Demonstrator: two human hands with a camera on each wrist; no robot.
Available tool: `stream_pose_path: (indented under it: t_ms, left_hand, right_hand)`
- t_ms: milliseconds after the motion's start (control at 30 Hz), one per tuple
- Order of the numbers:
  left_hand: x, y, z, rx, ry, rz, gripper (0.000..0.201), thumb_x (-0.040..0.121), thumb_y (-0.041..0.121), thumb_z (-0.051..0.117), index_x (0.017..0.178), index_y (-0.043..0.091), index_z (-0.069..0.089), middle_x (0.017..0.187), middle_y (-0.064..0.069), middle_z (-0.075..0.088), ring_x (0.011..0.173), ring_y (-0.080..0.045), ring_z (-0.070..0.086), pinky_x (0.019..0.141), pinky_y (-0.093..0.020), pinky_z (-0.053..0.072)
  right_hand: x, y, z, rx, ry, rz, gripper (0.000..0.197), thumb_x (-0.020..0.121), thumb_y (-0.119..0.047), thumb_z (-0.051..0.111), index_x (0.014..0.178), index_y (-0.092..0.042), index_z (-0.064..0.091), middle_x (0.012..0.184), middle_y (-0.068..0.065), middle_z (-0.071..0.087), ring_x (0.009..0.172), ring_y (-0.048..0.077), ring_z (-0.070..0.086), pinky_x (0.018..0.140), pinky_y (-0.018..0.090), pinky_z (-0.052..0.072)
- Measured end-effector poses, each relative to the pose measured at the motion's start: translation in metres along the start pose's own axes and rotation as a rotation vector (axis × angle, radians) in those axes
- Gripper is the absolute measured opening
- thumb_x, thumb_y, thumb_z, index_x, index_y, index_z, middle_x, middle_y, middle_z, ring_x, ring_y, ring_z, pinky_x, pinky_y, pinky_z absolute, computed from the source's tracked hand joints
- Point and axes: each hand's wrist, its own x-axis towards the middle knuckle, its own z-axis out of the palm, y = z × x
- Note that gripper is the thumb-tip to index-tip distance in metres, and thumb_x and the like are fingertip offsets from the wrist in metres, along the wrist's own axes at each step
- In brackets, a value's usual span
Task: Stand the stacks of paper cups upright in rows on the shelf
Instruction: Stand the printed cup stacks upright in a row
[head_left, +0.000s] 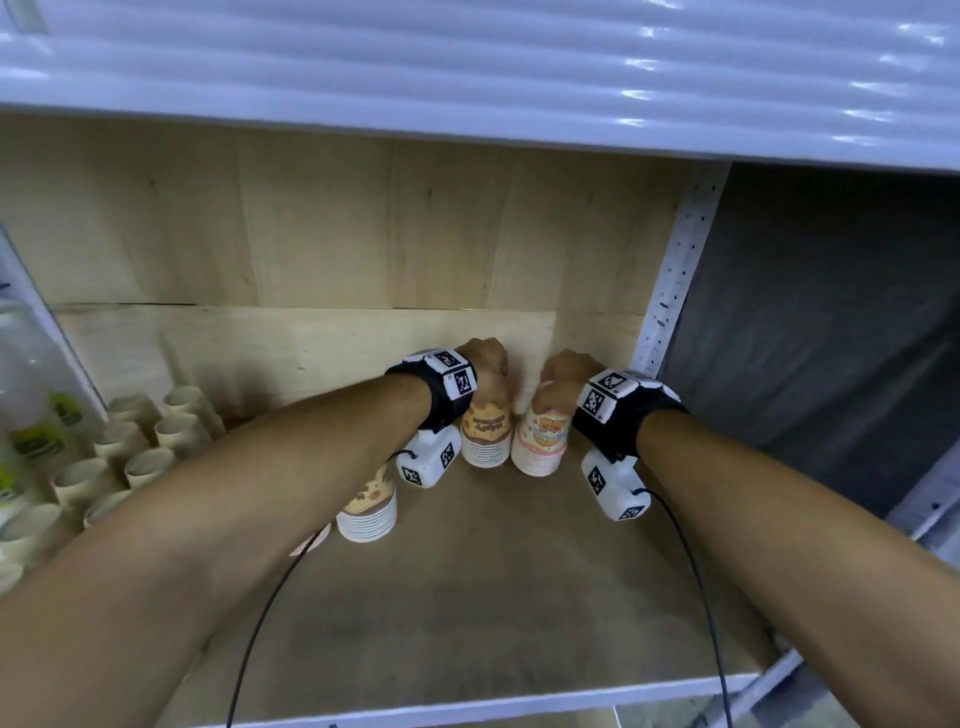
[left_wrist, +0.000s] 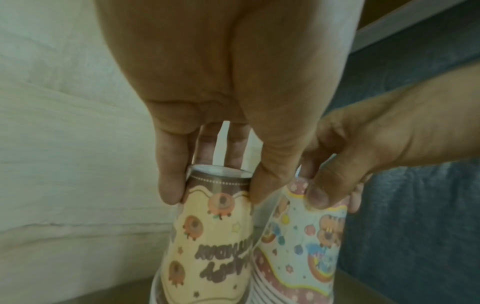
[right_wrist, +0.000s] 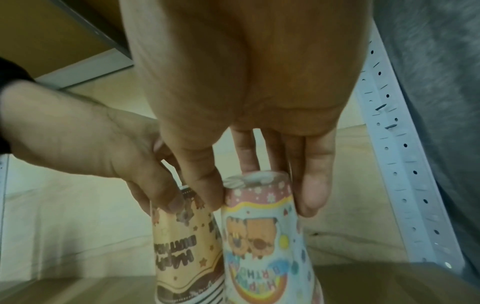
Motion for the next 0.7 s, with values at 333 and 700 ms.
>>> stream_pose_path:
  t_ms: [333, 700]
  left_hand:
    - [0.044, -0.009, 0.008, -0.016, 0.135, -0.043, 0.041, 0.085, 0.018, 0.069, 0.124, 0.007, 0.061, 0.124, -0.012, 0.063, 0.108, -0.03, 0.063, 0.075, -0.029, 0.051]
    - [0.064, -0.008, 0.009, -0.059, 0.082, -0.108, 0.044, 0.078, 0.018, 0.076, 0.12, 0.01, 0.065, 0.114, -0.011, 0.068, 0.095, -0.028, 0.068, 0.073, -0.031, 0.058]
  right_hand:
    - [0.033, 0.002, -0.001, 0.154, 0.066, -0.025, 0.05, 0.081, -0.027, 0.068, 0.13, -0.017, 0.057, 0.135, 0.004, 0.052, 0.125, 0.025, 0.051, 0.1, 0.029, 0.041]
    - [0.063, 0.006, 0.011, 0.218, 0.103, -0.1, 0.033, 0.07, -0.029, 0.065, 0.103, -0.03, 0.067, 0.1, -0.007, 0.065, 0.098, 0.017, 0.063, 0.081, 0.025, 0.046]
